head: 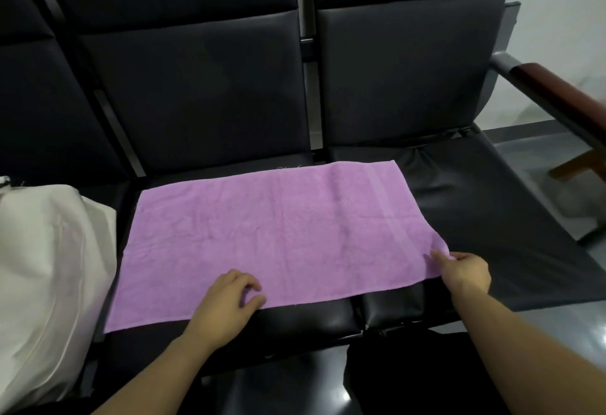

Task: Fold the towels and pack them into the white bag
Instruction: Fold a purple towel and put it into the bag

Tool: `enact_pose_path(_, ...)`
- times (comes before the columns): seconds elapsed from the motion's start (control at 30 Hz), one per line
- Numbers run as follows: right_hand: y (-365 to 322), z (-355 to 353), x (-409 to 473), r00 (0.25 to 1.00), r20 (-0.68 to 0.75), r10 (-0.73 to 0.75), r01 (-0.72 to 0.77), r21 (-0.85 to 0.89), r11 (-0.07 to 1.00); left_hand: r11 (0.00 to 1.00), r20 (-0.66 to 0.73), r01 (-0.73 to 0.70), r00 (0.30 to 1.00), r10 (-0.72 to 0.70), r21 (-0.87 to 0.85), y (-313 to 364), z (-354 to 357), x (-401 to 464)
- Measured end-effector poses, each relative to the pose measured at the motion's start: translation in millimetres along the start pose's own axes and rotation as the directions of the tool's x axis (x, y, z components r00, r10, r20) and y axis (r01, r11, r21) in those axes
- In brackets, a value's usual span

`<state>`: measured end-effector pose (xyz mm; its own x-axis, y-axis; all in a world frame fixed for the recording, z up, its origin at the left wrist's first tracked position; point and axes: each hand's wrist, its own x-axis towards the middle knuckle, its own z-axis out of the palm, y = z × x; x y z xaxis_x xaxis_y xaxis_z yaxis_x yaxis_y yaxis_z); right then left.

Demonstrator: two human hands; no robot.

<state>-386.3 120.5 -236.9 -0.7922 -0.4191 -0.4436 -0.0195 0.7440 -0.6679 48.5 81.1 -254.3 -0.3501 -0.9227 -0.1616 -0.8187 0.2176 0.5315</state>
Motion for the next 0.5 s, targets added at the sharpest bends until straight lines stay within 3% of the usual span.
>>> enact_pose_path(0.27,-11,-17,43,0.989,-0.134,-0.058,0.054,-0.037,0.998,0.952,0.044,-0.141,0.986,0.158,-0.272,162,94,80)
enact_pose_path(0.4,-46,-25,82,0.974,0.038,-0.224,0.226,-0.067,0.972,0.924,0.13,-0.056,0.985,0.113,-0.378,236,131,122)
enact_pose_path(0.5,-71,-13,111,0.932,0.157,-0.327,0.343,-0.093,0.935,0.931,0.182,0.026,0.982,0.044,-0.365,271,156,156)
